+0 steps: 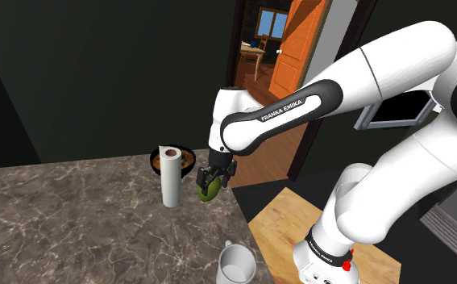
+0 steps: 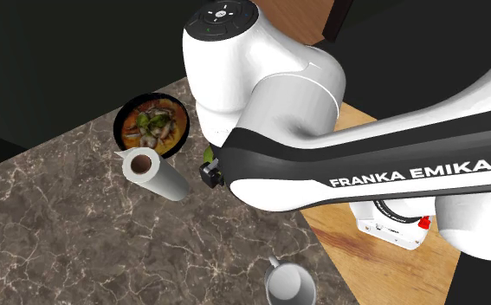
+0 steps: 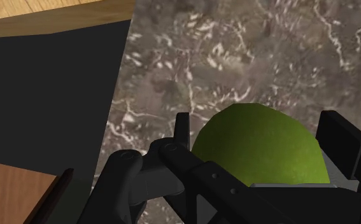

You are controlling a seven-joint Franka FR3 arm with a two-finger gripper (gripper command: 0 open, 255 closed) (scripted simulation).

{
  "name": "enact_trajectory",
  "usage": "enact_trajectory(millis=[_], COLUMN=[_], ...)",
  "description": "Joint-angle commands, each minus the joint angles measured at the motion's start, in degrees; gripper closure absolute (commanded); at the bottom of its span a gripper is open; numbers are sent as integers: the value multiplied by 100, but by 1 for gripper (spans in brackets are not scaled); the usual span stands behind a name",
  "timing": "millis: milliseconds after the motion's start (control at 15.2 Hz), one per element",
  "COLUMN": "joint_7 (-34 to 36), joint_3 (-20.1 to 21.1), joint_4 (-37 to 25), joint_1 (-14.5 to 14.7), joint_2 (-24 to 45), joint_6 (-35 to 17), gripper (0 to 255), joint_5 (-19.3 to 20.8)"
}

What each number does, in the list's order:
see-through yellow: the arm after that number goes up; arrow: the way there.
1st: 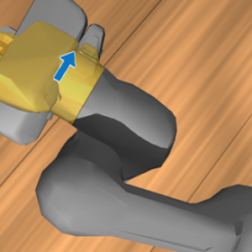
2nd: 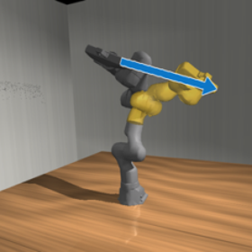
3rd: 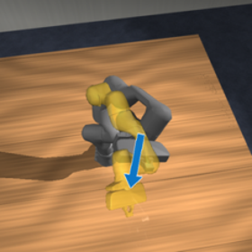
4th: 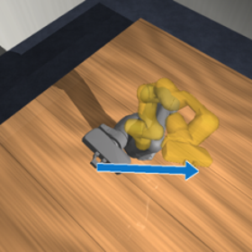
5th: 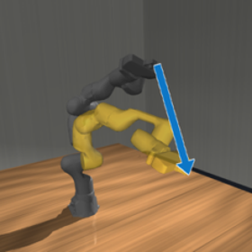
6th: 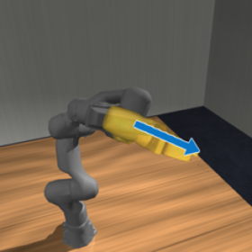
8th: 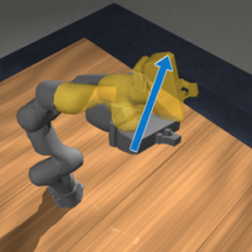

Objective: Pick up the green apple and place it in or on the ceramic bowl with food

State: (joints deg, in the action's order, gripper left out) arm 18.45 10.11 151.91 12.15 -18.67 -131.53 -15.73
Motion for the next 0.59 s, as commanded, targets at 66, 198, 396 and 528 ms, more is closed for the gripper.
enact_trajectory(millis=[66,198,396,528], joint_7=[0,1,29,57], joint_3=[0,1,-10,-22], joint_4=[3,4,-66,-142], joint_1=[0,1,-7,-14], joint_2=[2,3,-111,-221], joint_6=[2,1,182,367], gripper=[255,255,255,255], joint_5=[0,0,24,47])
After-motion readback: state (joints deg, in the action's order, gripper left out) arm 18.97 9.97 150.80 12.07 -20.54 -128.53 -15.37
